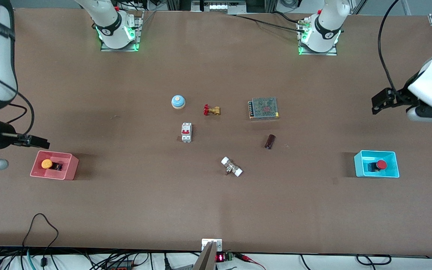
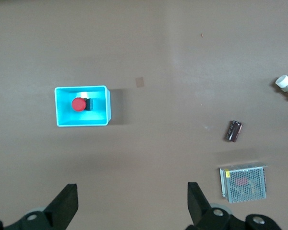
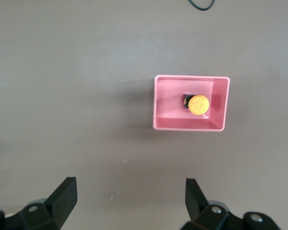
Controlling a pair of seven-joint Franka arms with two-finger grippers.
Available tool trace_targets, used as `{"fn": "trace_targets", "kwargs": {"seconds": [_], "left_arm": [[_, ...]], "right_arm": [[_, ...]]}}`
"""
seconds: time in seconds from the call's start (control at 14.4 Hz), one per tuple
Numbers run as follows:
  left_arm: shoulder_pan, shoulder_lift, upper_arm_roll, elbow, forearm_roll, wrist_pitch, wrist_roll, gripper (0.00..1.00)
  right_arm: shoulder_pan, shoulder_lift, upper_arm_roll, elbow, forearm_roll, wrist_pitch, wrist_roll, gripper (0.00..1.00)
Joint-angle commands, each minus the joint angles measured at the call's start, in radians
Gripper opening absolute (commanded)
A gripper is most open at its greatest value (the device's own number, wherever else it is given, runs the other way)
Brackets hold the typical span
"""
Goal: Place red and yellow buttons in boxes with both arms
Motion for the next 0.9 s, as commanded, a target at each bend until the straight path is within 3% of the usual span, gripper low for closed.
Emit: {"fn": "trace_targets", "kwargs": {"seconds": [0.0, 0.35, 0.56, 0.83], "left_arm": [[0.019, -0.037, 0.004, 0.017, -0.028, -0.068, 0.006, 1.0], [0.038, -0.022, 0.011, 0.107, -0.064, -0.128, 0.009, 1.0], [0.042, 0.0, 0.013, 0.118, -0.065, -0.128, 0.014, 1.0], [0.056, 0.0, 0.008, 0.112, -0.07, -0.128, 0.012, 1.0]], "right_arm": [[0.028, -0.073, 0.0, -0.024, 0.002, -0.078, -0.01, 1.0], [0.017, -0.208, -0.017, -0.033, -0.018, -0.183, -0.039, 1.0], [0.029, -0.276, -0.013, -0.119, -0.089, -0.168, -0.042, 1.0], [0.032, -0.351, -0.01, -0.224, -0.09, -0.126, -0.022, 1.0]]}}
